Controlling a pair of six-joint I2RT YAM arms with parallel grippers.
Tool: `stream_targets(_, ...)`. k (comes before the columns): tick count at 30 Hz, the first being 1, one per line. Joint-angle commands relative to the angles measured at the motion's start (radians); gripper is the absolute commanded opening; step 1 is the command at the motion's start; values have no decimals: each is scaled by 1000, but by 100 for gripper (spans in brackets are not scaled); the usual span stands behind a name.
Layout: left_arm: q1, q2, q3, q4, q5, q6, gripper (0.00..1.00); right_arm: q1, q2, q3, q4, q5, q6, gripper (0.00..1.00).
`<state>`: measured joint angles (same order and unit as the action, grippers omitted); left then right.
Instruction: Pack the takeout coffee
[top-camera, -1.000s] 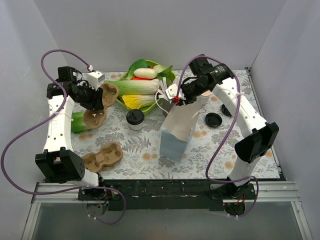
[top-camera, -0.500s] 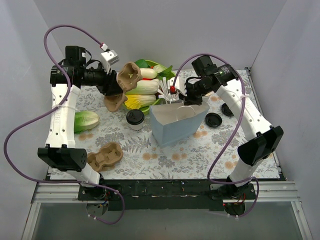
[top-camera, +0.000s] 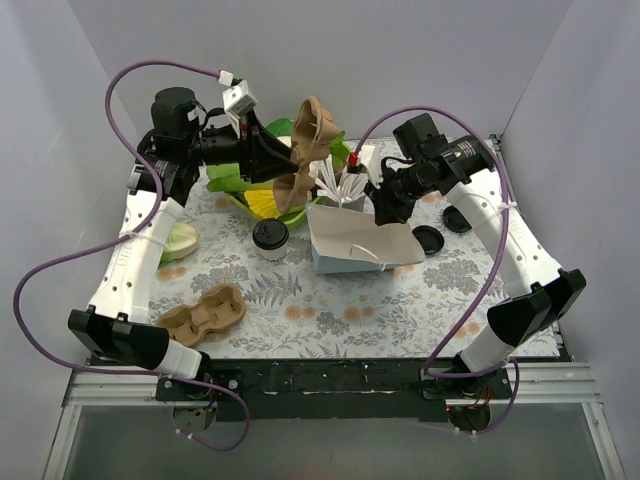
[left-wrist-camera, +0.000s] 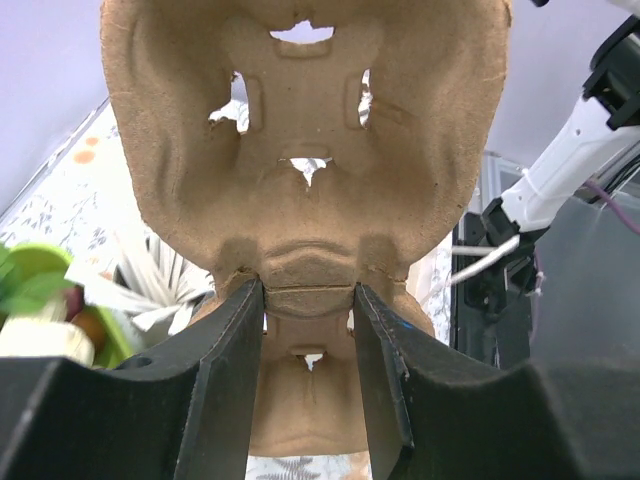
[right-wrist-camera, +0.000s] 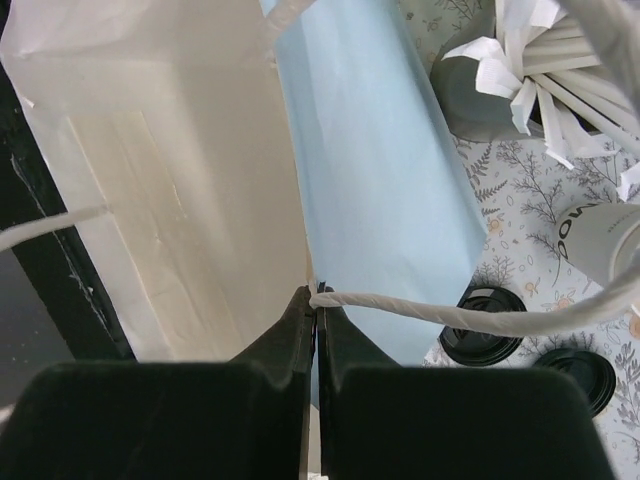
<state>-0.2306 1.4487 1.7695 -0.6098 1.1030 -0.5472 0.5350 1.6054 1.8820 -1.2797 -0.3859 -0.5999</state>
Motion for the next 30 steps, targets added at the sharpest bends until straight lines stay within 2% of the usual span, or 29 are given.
stream_targets(1,-50,-51,-94,249,37,-154,0,2,-10,63,-13,30,107,1)
stream_targets(7,-119,-171,-358,542,0,-226,0,-3,-25,20,-21,13,107,1)
stream_targets(11,-171,-211,-467,756,-40,-282,0,-10,-16,31,-21,-1,133,1)
stream_targets(18,-266,-202,-522,861,-49,-278,0,-18,-16,28,-18,-11,175,1)
stream_targets(30,-300,-169,-667,910,-89,-158,0,-36,-48,2,-29,-50,178,1)
